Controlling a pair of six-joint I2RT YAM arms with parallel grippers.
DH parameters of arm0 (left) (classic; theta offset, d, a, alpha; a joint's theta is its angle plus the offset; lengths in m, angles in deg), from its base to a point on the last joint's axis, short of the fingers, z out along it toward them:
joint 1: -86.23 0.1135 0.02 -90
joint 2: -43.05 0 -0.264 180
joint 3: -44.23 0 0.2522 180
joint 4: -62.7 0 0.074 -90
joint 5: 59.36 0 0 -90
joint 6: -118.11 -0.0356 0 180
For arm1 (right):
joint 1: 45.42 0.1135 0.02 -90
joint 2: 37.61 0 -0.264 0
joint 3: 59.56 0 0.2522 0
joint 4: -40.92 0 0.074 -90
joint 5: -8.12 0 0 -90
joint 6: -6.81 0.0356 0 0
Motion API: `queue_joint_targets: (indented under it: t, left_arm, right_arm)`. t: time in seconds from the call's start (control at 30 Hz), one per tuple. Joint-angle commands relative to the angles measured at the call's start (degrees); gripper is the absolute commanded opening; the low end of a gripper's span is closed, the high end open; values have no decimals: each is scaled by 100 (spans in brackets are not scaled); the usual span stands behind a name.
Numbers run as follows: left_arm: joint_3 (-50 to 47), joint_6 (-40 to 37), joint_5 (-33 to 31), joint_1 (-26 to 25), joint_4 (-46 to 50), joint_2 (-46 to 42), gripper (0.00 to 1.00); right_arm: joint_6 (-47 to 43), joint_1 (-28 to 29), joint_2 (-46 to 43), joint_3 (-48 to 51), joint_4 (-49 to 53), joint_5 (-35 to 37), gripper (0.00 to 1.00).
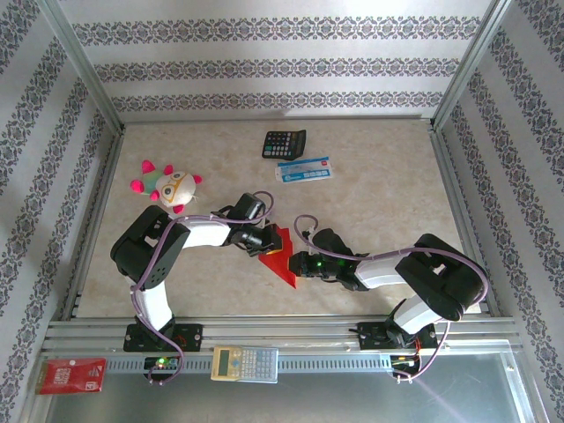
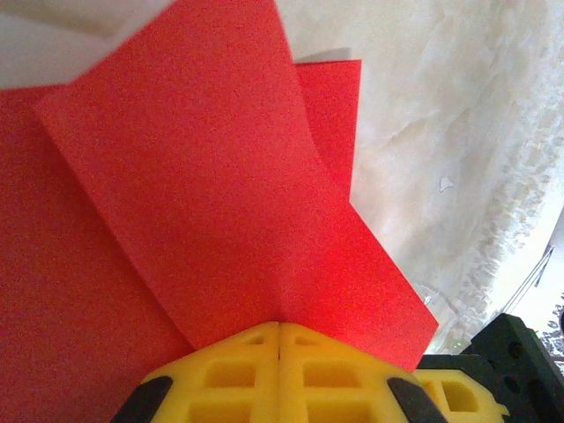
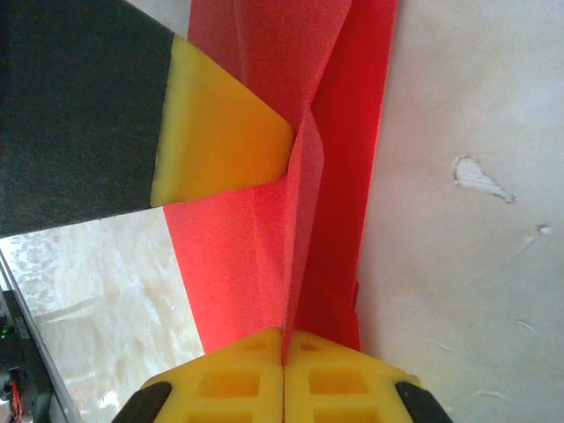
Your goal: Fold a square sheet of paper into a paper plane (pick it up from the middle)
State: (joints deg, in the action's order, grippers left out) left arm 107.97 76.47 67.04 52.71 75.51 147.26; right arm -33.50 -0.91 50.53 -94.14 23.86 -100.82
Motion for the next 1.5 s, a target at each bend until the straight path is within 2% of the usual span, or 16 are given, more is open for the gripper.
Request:
queue_joint_targets:
  t: [0.0, 0.5, 1.03, 1.23, 1.47]
  left_arm:
    - [-170, -135, -133, 116, 25, 1, 6]
    - [-409, -155, -131, 214, -63, -56, 6]
    - [-560, -213, -125, 232, -180, 73, 6]
    - [-537, -211, -124, 231, -156, 73, 6]
    - [-530, -227, -107, 230, -147, 75, 5]
  right_arm:
    - [68, 77, 151, 69, -11, 166, 7]
    - [172, 89, 172, 78, 17, 258, 11]
    - [205, 84, -693, 259, 420, 147, 20]
    - [215, 198, -978, 429, 660, 242, 21]
    - [213, 216, -871, 467, 719, 373, 19]
